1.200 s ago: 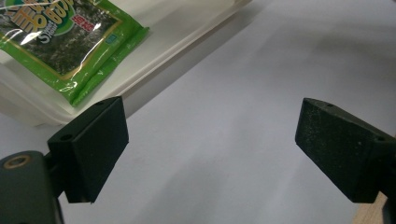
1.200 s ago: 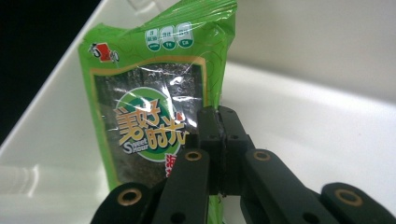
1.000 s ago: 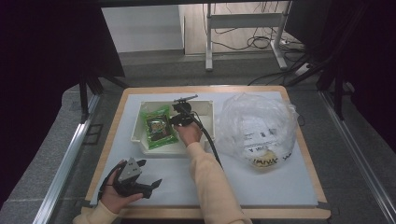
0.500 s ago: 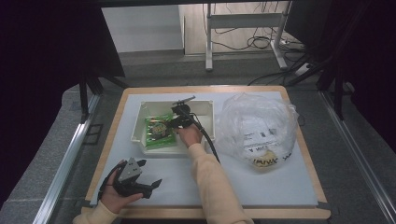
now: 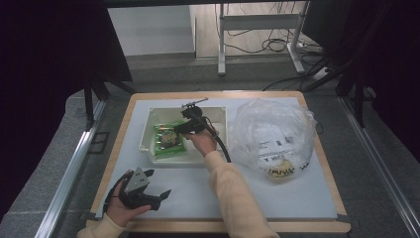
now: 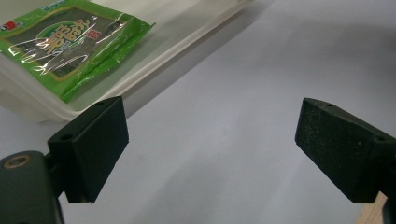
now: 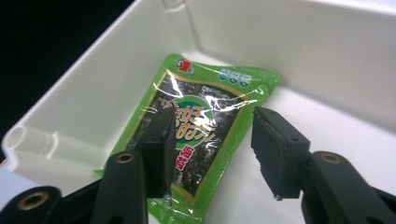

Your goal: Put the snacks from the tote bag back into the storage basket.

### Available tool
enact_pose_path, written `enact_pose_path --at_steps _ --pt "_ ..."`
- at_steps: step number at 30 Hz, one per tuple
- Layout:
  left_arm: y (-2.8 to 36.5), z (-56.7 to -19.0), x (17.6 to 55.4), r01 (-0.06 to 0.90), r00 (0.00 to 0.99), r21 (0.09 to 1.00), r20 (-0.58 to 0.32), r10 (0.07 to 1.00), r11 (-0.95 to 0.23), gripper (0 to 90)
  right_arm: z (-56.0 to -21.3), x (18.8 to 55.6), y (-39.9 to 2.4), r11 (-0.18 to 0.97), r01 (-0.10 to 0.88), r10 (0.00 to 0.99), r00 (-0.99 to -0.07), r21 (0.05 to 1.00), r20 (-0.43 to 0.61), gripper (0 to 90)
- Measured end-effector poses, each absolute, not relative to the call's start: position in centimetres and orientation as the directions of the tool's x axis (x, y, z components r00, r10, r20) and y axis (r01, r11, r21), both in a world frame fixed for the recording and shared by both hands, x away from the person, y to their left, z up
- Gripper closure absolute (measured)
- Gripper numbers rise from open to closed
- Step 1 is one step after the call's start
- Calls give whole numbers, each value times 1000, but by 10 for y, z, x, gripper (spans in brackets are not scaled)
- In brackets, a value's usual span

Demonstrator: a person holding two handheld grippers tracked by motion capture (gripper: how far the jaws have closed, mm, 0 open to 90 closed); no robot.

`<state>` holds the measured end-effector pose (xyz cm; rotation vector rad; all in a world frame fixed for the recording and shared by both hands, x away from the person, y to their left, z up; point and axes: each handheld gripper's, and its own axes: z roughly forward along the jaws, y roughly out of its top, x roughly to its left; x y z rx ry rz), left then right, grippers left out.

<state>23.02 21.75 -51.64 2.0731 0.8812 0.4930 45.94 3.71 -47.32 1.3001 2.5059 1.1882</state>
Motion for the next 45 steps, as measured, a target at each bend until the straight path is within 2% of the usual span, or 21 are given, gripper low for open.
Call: enact_pose_path --at_steps 14,24,29,39,45 --pt "219 -517 226 410 670 802 57 740 -433 95 -443 436 11 329 587 699 -678 740 227 411" --pt "221 -517 228 417 656 803 58 752 -426 95 -428 404 -39 334 514 668 -720 790 186 370" --pt "222 -518 229 427 647 801 53 760 -420 95 -422 376 -81 329 441 666 -736 835 126 361" --pt "220 -520 229 435 631 801 53 774 -410 95 -428 340 -142 316 395 680 -729 863 85 358" --pt "220 -520 229 438 625 801 54 779 -408 95 -446 316 -171 345 384 674 -736 857 58 347"
